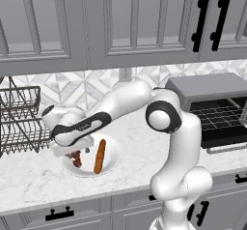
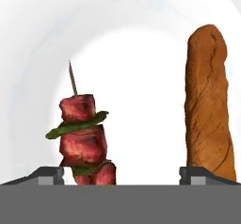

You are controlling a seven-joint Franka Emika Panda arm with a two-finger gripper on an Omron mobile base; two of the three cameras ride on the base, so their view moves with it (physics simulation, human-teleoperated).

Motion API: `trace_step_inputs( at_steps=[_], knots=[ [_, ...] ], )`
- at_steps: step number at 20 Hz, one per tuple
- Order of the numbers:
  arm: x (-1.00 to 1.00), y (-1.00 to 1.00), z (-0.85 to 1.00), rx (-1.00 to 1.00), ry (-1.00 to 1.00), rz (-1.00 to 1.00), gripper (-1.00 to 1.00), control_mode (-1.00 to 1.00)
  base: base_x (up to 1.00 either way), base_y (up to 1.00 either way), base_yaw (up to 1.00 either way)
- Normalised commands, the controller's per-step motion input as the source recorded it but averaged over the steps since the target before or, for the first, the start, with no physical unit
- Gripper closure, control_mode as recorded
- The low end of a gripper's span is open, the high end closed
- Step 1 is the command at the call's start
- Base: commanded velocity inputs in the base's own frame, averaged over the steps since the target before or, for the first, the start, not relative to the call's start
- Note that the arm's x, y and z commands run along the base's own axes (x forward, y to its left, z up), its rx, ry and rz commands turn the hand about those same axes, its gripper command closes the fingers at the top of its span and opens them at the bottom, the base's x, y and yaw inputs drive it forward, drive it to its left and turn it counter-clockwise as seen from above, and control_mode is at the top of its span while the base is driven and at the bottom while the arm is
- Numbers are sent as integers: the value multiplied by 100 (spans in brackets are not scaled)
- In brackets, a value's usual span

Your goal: Pick up the kebab skewer and baguette bread, and place them inside the toaster oven. Close the toaster oven door and start by setting the timer.

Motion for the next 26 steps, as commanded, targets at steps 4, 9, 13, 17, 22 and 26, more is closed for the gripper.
trace_step_inputs(
  at_steps=[4,9,13,17,22,26],
  knots=[
    [0,0,5,0,0,0,-100,-100,0,0,0],
    [0,-5,-5,0,0,0,-100,-100,0,0,0],
    [1,-16,-26,0,0,0,-100,-100,0,0,0],
    [3,-22,-26,0,0,0,-100,-100,0,0,0],
    [-1,-35,-2,0,0,0,-100,-100,0,0,0],
    [-2,-41,-5,1,0,0,-100,-100,0,0,0]
  ],
)
